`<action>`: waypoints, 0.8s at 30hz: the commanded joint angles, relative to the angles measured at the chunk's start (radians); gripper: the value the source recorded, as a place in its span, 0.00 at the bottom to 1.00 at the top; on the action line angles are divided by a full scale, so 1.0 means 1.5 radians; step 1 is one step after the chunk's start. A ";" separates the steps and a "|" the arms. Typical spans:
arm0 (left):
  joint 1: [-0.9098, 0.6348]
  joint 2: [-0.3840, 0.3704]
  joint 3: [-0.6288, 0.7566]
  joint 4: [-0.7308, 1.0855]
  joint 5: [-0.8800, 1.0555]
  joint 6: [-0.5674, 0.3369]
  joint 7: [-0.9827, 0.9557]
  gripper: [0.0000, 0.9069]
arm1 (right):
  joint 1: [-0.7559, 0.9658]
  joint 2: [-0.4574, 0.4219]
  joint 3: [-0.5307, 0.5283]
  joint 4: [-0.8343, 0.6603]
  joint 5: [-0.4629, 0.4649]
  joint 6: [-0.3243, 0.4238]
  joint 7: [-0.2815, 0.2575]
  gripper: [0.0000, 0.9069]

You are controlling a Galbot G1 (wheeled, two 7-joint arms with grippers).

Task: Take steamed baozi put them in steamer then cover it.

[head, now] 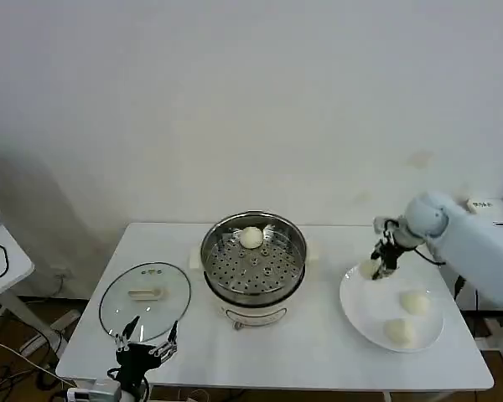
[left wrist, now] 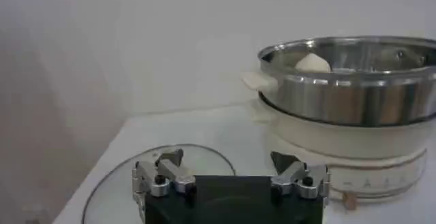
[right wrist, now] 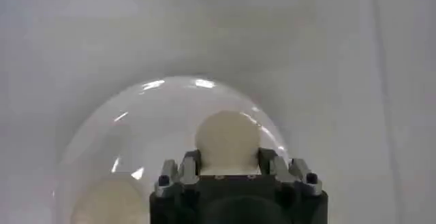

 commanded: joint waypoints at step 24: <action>-0.023 -0.015 -0.014 -0.014 -0.003 -0.003 -0.010 1.00 | 0.247 0.366 -0.223 -0.084 0.284 -0.124 0.012 0.61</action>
